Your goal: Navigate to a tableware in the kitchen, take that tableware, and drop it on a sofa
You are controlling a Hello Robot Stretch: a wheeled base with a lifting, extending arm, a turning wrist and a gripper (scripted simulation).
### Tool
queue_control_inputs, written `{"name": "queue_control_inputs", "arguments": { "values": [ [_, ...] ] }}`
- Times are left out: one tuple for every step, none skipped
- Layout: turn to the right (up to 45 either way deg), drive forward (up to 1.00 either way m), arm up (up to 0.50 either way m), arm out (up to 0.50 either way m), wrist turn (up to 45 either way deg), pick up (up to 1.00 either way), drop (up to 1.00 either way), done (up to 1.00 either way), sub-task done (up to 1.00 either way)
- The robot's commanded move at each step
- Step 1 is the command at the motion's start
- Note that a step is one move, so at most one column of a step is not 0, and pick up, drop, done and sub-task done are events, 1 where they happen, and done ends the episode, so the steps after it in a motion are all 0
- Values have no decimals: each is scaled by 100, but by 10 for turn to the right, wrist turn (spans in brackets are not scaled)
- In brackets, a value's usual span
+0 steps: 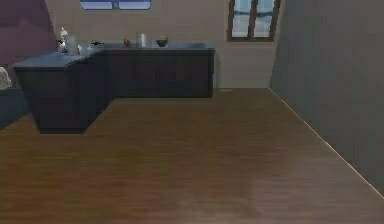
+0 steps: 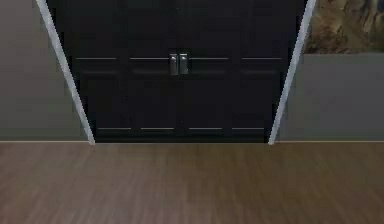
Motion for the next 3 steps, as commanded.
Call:
{"name": "queue_control_inputs", "arguments": {
  "values": [
    [0,100,0,0,0,0,0,0,0],
    [0,100,0,0,0,0,0,0,0],
    [0,95,0,0,0,0,0,0,0]
  ]
}}
